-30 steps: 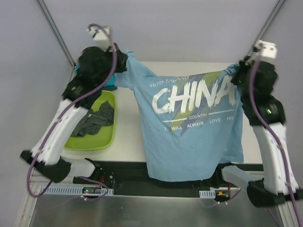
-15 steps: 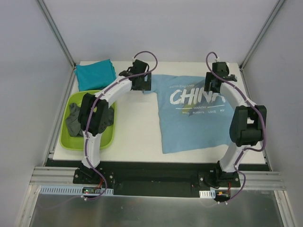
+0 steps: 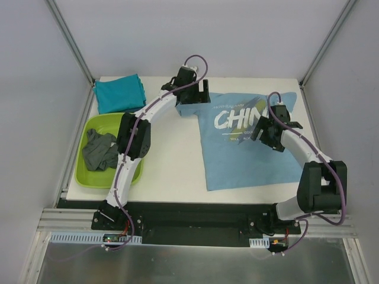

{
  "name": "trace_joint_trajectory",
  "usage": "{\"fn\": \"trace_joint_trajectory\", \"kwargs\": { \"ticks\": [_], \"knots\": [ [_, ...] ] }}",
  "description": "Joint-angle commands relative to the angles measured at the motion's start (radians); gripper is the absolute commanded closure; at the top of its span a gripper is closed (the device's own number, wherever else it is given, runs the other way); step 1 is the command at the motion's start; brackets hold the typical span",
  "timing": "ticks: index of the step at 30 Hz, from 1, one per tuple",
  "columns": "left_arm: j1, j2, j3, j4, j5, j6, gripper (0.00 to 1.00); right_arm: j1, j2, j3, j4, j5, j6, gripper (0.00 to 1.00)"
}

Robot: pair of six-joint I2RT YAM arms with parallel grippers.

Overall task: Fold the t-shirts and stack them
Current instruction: Flatten out the tshirt

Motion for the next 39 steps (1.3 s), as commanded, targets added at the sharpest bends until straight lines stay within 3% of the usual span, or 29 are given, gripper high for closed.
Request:
{"fn": "trace_joint_trajectory", "kwargs": {
  "ticks": [1, 8, 13, 17, 21, 23, 27, 31, 33, 39],
  "knots": [
    [-0.007, 0.086, 0.046, -0.009, 0.036, -0.055, 0.01, 0.003, -0.095, -0.108, -0.015, -0.08, 0.127, 0.04],
    [-0.004, 0.083, -0.043, -0.017, 0.016, -0.04, 0.01, -0.005, 0.023, -0.138, -0.01, -0.103, 0.118, 0.04],
    [-0.001, -0.048, -0.283, -0.07, 0.103, -0.071, 0.01, -0.02, 0.176, -0.026, -0.025, -0.126, 0.08, 0.04],
    [-0.032, -0.249, -0.576, -0.064, 0.135, -0.106, 0.01, -0.031, 0.358, 0.19, -0.1, -0.169, 0.008, 0.04],
    [-0.159, -0.423, -0.871, 0.024, 0.091, -0.195, 0.01, -0.029, 0.547, 0.458, -0.182, -0.25, -0.02, 0.04],
    [-0.229, -0.46, -0.925, 0.084, 0.112, -0.242, 0.01, -0.026, 0.638, 0.599, -0.226, -0.275, -0.043, 0.03],
    [-0.309, -0.425, -0.827, 0.124, 0.149, -0.279, 0.01, -0.022, 0.75, 0.814, -0.232, -0.217, -0.121, 0.03],
    [-0.325, -0.406, -0.714, 0.124, 0.172, -0.27, 0.01, -0.022, 0.758, 0.963, -0.297, -0.186, -0.21, 0.03],
    [-0.328, -0.438, -0.713, 0.124, 0.168, -0.253, 0.01, -0.022, 0.703, 0.967, -0.327, -0.09, -0.229, 0.03],
    [-0.326, -0.712, -0.981, 0.117, -0.042, -0.207, 0.01, -0.032, 0.373, 0.673, -0.321, 0.177, -0.097, 0.04]
  ]
}}
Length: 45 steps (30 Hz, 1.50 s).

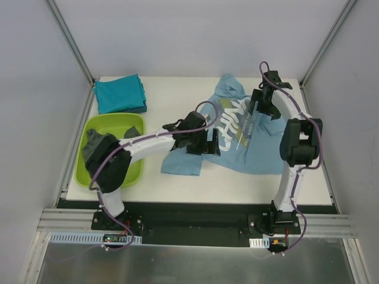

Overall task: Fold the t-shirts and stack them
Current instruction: Flatten out the tshirt

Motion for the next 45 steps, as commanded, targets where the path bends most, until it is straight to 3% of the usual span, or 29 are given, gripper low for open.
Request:
{"fn": "trace_joint_trajectory", "kwargs": {
  "ticks": [1, 7, 13, 16, 26, 30, 32, 34, 35, 37, 45],
  "knots": [
    [0.002, -0.296, -0.202, -0.049, -0.202, 0.031, 0.01, -0.01, -0.363, -0.245, -0.043, 0.24, 0.107, 0.04],
    [0.008, -0.511, -0.439, -0.165, -0.405, -0.045, 0.01, -0.024, -0.779, -0.745, 0.099, 0.243, 0.268, 0.04],
    [0.016, -0.542, -0.532, -0.178, -0.48, -0.15, 0.02, -0.026, -1.037, -1.017, 0.169, 0.18, 0.27, 0.04],
    [0.033, -0.519, -0.539, -0.179, -0.569, -0.196, 0.07, -0.027, -1.092, -1.057, 0.176, 0.162, 0.232, 0.04],
    [0.073, -0.329, -0.47, -0.202, -0.525, -0.21, 0.29, -0.027, -1.151, -1.106, 0.184, 0.181, 0.213, 0.04],
    [0.073, -0.318, -0.488, -0.206, -0.464, -0.216, 0.51, -0.035, -1.143, -1.106, 0.178, 0.205, 0.224, 0.04],
    [0.073, -0.307, -0.503, -0.206, -0.457, -0.226, 0.67, -0.041, -1.135, -1.106, 0.175, 0.215, 0.228, 0.04],
    [0.073, -0.286, -0.5, -0.209, -0.473, -0.223, 0.94, -0.05, -1.131, -1.109, 0.172, 0.22, 0.236, 0.04],
    [0.073, -0.274, -0.494, -0.209, -0.477, -0.222, 1.0, -0.053, -1.131, -1.112, 0.167, 0.218, 0.245, 0.04],
    [0.071, -0.263, -0.476, -0.209, -0.483, -0.216, 1.0, -0.065, -1.123, -1.119, 0.158, 0.206, 0.262, 0.04],
    [0.071, -0.266, -0.462, -0.209, -0.526, -0.197, 1.0, -0.361, -1.047, -1.189, 0.167, 0.039, 0.297, 0.03]
  ]
}}
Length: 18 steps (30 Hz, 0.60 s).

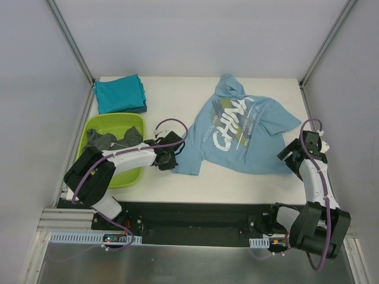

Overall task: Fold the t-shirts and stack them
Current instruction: Flatten out the tshirt

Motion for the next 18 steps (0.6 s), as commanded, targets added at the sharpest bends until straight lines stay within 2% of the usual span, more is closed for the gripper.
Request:
{"fn": "trace_joint_trajectory", "kwargs": {
  "ticks": [1, 5, 8, 13, 18],
  "knots": [
    [0.002, 0.016, -0.006, -0.035, -0.035, 0.011, 1.0, -0.106, 0.056, -0.042, 0.014, -0.092, 0.038, 0.03],
    [0.002, 0.01, -0.015, -0.034, -0.039, 0.014, 1.0, -0.129, 0.148, -0.033, 0.086, -0.141, 0.03, 0.01],
    [0.002, 0.004, -0.017, -0.032, -0.036, 0.017, 1.0, -0.129, 0.228, -0.016, 0.125, -0.202, 0.014, 0.08],
    [0.002, -0.003, -0.023, -0.028, -0.037, 0.017, 1.0, -0.129, 0.355, 0.022, 0.14, -0.189, 0.018, 0.13],
    [0.003, -0.009, -0.031, -0.028, -0.051, 0.014, 1.0, -0.124, 0.423, 0.042, 0.137, -0.189, 0.012, 0.23]
  ]
}}
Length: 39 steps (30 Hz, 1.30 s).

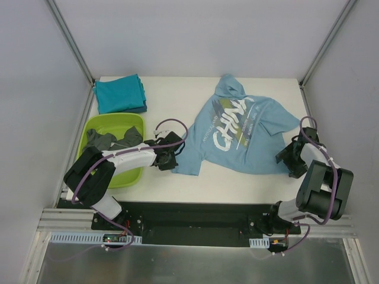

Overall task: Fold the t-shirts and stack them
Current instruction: Flatten out the tshirt

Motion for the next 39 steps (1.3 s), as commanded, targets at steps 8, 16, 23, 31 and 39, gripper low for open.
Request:
{"fn": "trace_joint_trajectory", "kwargs": {
  "ticks": [8, 16, 23, 31, 39],
  "knots": [
    [0.006, 0.003, -0.022, -0.028, -0.045, 0.016, 1.0, 0.0, 0.065, 0.007, 0.05, -0.053, -0.011, 0.43],
    [0.009, 0.018, -0.017, -0.028, -0.036, 0.011, 1.0, 0.052, 0.091, 0.033, 0.041, -0.026, -0.059, 0.61],
    [0.009, 0.018, -0.025, -0.019, -0.036, 0.005, 1.0, 0.104, 0.108, 0.049, 0.074, -0.033, -0.14, 0.91],
    [0.009, -0.057, -0.043, -0.014, -0.046, 0.005, 1.0, 0.121, -0.019, -0.019, 0.228, -0.199, -0.197, 0.99],
    [0.009, -0.248, 0.047, -0.014, -0.087, 0.092, 1.0, 0.123, -0.292, 0.05, 0.084, -0.168, -0.155, 1.0]
  ]
}}
